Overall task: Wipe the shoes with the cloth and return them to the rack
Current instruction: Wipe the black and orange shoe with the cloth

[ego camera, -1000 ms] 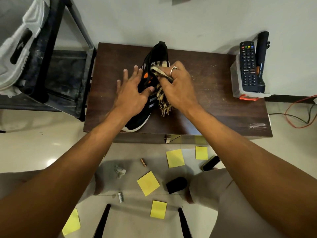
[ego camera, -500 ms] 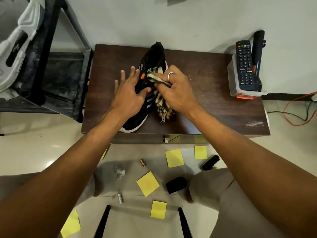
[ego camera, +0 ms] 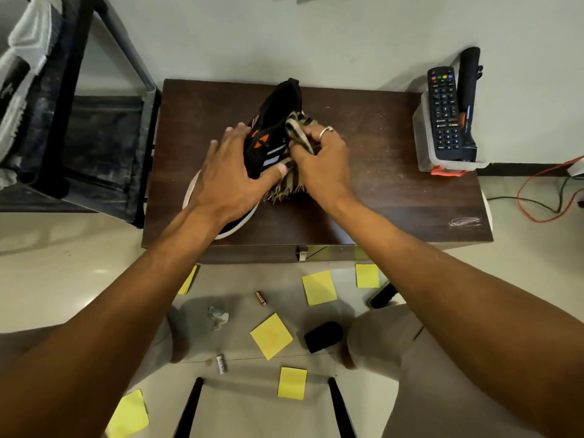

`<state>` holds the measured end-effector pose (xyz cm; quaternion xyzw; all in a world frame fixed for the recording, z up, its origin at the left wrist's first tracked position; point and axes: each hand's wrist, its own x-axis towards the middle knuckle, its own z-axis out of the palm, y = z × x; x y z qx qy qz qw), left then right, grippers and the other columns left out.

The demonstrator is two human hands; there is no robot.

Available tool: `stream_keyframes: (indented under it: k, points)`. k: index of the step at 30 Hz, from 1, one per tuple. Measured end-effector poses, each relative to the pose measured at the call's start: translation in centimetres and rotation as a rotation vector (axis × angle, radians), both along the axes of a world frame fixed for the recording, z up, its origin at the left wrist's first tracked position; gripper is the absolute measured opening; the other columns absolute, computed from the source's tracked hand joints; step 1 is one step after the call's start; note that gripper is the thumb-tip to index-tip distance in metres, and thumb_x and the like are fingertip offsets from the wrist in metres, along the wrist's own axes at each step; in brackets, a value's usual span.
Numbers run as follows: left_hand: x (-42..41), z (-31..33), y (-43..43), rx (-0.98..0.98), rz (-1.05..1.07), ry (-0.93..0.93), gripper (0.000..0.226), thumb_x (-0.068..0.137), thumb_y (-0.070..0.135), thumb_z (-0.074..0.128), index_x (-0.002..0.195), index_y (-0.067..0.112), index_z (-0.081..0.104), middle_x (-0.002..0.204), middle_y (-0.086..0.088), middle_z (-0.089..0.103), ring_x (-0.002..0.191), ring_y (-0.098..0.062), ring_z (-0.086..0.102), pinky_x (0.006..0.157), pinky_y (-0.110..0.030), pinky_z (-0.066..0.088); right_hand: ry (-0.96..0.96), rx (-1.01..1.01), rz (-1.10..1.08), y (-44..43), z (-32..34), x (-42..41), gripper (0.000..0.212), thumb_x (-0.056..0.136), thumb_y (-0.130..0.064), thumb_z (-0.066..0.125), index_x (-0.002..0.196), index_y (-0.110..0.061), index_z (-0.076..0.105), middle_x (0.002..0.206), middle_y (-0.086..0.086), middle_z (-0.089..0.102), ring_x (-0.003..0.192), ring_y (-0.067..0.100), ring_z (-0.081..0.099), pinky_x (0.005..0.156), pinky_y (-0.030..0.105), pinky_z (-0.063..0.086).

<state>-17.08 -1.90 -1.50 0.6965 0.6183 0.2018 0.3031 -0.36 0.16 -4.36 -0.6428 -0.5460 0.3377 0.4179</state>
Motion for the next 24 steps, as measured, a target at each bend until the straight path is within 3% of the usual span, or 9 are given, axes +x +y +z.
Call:
stream_keyframes:
  k: [3, 8, 11, 14, 18, 21, 24]
  points:
    - [0.0, -0.6, 0.2, -0.02, -0.013, 0.024, 0.1, 0.085, 0.057, 0.074, 0.16, 0.015, 0.024, 0.167, -0.007, 0.024, 0.156, -0.025, 0.012, 0.127, -0.042, 0.006, 0.012, -0.023, 0.025, -1.0, -0.1, -0.4, 0.022, 0.087, -0.019, 0.067, 0.107, -0.019, 0.077, 0.102, 0.002, 0.071, 0.097, 0.009, 0.066, 0.087, 0.035, 0.056]
    - [-0.8, -1.2, 0.9, -0.051, 0.052, -0.031, 0.082, 0.096, 0.054, 0.062, 0.161, 0.019, 0.026, 0.165, -0.009, 0.03, 0.154, -0.033, 0.021, 0.123, -0.052, 0.024, 0.034, -0.154, 0.265, -3.0, 0.3, -0.3, 0.011, 0.089, -0.009, 0.068, 0.089, -0.015, 0.078, 0.086, 0.0, 0.073, 0.081, 0.007, 0.068, 0.073, 0.021, 0.052]
    - [-1.1, -1.3, 1.0, -0.065, 0.045, -0.022, 0.078, 0.098, 0.053, 0.059, 0.161, 0.021, 0.026, 0.166, -0.01, 0.03, 0.154, -0.033, 0.022, 0.123, -0.051, 0.025, 0.03, -0.193, 0.363, -2.9, 0.9, 0.2, 0.021, 0.088, -0.005, 0.069, 0.073, -0.019, 0.072, 0.064, -0.016, 0.065, 0.062, -0.004, 0.058, 0.061, 0.013, 0.043]
    - [-1.4, -1.5, 1.0, -0.087, 0.051, -0.058, 0.075, 0.099, 0.053, 0.057, 0.161, 0.025, 0.025, 0.167, -0.005, 0.028, 0.155, -0.028, 0.021, 0.123, -0.05, 0.026, -0.034, -0.123, 0.285, -2.0, 2.0, 0.7, 0.027, 0.083, -0.012, 0.071, 0.059, -0.023, 0.063, 0.056, -0.014, 0.056, 0.055, -0.002, 0.05, 0.055, 0.017, 0.037]
    - [-1.6, -1.8, 1.2, -0.088, 0.054, -0.081, 0.072, 0.101, 0.055, 0.053, 0.161, 0.027, 0.026, 0.166, -0.002, 0.03, 0.154, -0.026, 0.023, 0.122, -0.052, 0.028, 0.029, 0.058, -0.098, -0.1, 2.0, 1.2, 0.023, 0.085, -0.014, 0.069, 0.065, -0.025, 0.064, 0.071, -0.002, 0.063, 0.063, 0.003, 0.054, 0.059, 0.02, 0.043]
    - [-1.5, -1.9, 1.1, -0.102, 0.052, -0.084, 0.072, 0.099, 0.064, 0.045, 0.16, 0.03, 0.027, 0.162, -0.003, 0.037, 0.151, -0.028, 0.031, 0.118, -0.055, 0.033, 0.029, 0.023, -0.049, 0.2, 0.9, -0.1, 0.012, 0.088, -0.014, 0.069, 0.091, -0.023, 0.077, 0.095, 0.004, 0.068, 0.086, 0.007, 0.063, 0.074, 0.019, 0.049]
    - [-1.3, -1.9, 0.9, -0.1, 0.06, -0.087, 0.07, 0.102, 0.061, 0.041, 0.161, 0.028, 0.025, 0.164, -0.004, 0.034, 0.152, -0.028, 0.028, 0.12, -0.056, 0.029, 0.037, -0.019, 0.03, -1.2, 0.1, -1.5, 0.019, 0.09, -0.013, 0.07, 0.106, -0.017, 0.078, 0.1, 0.0, 0.065, 0.091, 0.0, 0.06, 0.079, 0.009, 0.045]
